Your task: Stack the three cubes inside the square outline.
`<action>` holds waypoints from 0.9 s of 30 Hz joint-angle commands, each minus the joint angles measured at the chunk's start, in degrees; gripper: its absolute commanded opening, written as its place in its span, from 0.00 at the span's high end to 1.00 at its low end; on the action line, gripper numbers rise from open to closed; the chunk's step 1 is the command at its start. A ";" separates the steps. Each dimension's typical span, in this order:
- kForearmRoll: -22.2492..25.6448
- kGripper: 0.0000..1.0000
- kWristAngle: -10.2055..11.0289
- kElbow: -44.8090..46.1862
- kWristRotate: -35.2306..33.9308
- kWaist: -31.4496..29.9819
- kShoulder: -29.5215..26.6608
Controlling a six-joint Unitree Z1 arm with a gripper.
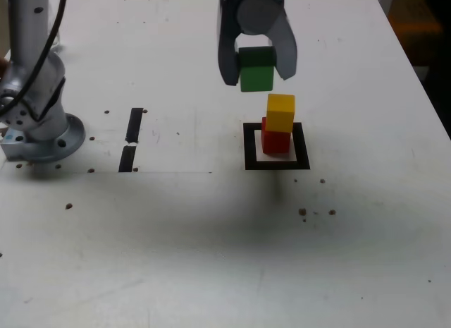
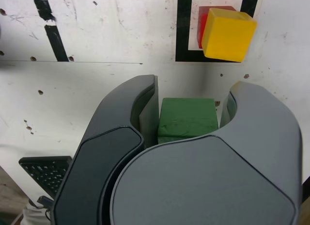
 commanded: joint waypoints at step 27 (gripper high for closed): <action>-3.83 0.90 3.30 -1.47 4.89 3.61 6.72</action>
